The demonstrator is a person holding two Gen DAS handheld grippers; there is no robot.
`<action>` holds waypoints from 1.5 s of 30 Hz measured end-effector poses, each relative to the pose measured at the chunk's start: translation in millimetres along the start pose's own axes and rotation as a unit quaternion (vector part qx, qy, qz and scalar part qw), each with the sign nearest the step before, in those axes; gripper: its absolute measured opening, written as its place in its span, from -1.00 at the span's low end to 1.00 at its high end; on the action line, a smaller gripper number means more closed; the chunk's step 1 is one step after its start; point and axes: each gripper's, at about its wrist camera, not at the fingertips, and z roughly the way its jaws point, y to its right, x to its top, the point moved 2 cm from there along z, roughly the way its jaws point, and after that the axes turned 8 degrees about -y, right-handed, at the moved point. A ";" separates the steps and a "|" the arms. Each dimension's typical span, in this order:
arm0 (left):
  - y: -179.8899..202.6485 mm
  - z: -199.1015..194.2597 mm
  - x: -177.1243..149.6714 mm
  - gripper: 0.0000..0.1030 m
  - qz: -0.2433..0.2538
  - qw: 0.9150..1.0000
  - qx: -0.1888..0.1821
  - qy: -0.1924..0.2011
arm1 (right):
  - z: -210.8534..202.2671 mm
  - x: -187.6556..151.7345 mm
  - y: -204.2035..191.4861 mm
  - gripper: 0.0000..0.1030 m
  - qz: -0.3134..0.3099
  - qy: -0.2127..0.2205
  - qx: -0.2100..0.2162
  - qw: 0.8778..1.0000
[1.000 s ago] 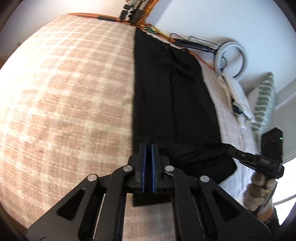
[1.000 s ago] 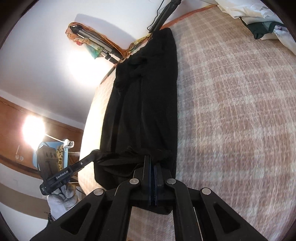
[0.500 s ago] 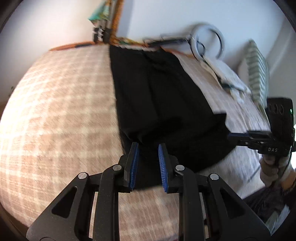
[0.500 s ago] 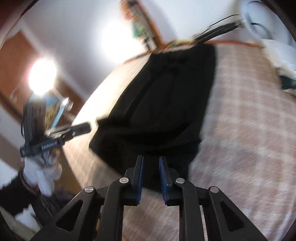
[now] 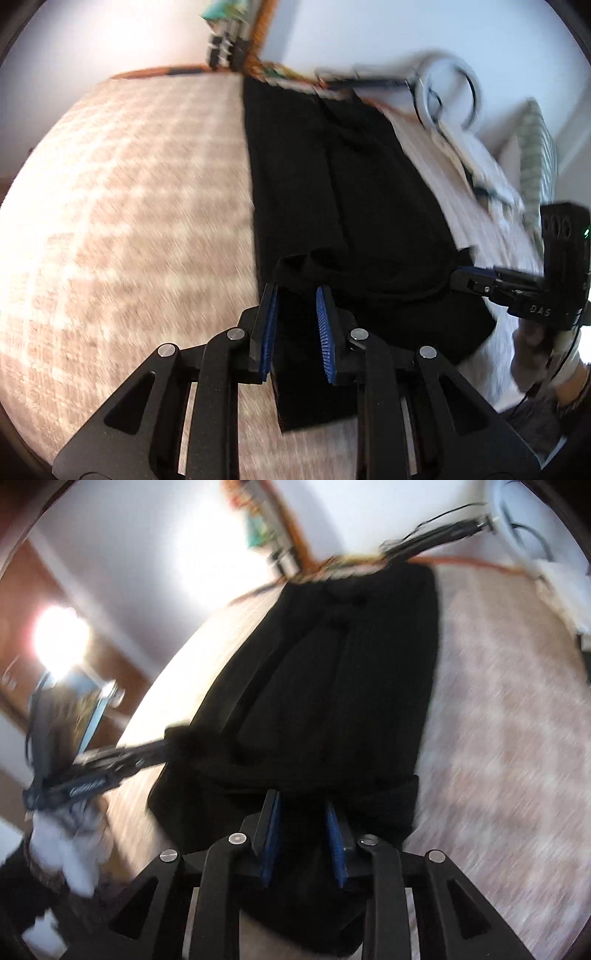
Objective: Fold small clothes
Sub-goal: 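Release the hem with both grippers and smooth the folded strip, then grasp the strip's collar end with the right gripper while the left gripper grasps beside it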
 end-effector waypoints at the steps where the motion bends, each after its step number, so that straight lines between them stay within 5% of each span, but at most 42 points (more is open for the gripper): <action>1: -2.5 -4.9 3.0 -0.62 -0.010 1.000 -0.002 0.013 | -4.4 4.7 5.4 -0.51 0.011 0.009 0.000 1.000; 5: -1.7 -16.9 4.2 -0.62 0.001 0.999 -0.001 0.037 | -23.0 11.8 18.6 -0.47 0.033 0.034 0.004 0.999; 11: 3.9 -11.8 -3.5 -0.62 0.042 0.999 0.013 0.018 | -39.7 6.5 21.9 -0.43 0.035 0.038 -0.004 0.999; 17: 4.2 -13.8 10.8 -0.62 0.022 0.999 0.013 0.023 | -48.7 14.7 45.2 -0.37 0.070 0.043 0.000 0.997; 22: 0.6 -19.6 47.2 -0.51 0.017 0.999 0.014 0.040 | -49.5 32.5 50.4 -0.26 0.072 0.047 0.003 0.996; 26: -7.7 -12.3 79.7 -0.19 0.000 0.999 0.006 0.045 | -47.7 49.6 59.3 -0.22 0.069 0.045 -0.005 0.997; 35: -53.4 40.9 152.3 -0.19 -0.056 0.998 -0.015 0.005 | -28.1 113.2 108.1 -0.15 0.081 0.047 -0.025 0.995; 45: -69.3 89.9 230.9 0.02 -0.052 0.999 -0.005 0.017 | 13.3 183.5 151.5 -0.12 0.096 0.051 -0.004 0.994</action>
